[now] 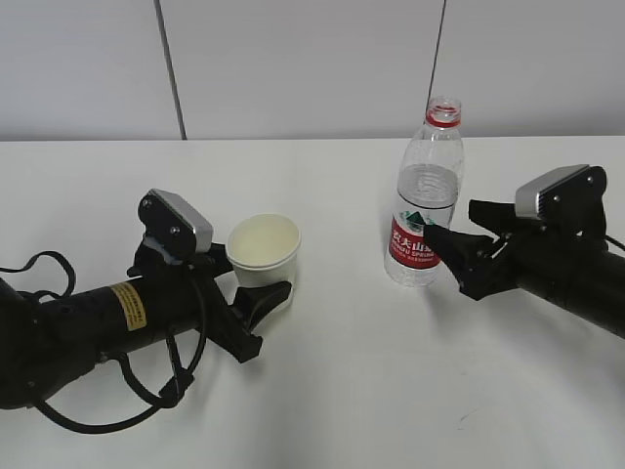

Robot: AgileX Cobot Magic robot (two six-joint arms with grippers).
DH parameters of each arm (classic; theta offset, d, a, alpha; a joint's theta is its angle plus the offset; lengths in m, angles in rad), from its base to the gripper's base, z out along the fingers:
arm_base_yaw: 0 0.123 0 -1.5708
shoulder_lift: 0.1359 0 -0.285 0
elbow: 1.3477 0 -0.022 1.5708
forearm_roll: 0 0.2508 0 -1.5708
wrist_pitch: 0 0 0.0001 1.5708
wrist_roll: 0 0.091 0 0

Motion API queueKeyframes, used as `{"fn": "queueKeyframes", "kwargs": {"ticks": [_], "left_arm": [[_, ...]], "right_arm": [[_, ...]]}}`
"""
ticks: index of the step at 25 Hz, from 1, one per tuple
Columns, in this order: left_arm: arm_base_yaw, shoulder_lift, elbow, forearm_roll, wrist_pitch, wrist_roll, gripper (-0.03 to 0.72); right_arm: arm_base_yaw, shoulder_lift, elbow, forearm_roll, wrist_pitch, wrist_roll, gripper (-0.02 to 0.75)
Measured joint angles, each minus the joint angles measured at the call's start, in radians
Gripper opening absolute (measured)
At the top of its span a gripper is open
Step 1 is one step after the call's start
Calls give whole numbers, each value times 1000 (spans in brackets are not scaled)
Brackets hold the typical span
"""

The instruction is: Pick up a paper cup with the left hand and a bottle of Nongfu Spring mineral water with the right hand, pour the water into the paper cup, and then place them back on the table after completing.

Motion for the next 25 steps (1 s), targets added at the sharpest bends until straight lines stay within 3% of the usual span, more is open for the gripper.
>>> {"fn": "queueKeyframes", "kwargs": {"ticks": [25], "left_arm": [[0,0,0,0,0,0,449]], "right_arm": [[21,174,-229,-117,20,-2,579]]}}
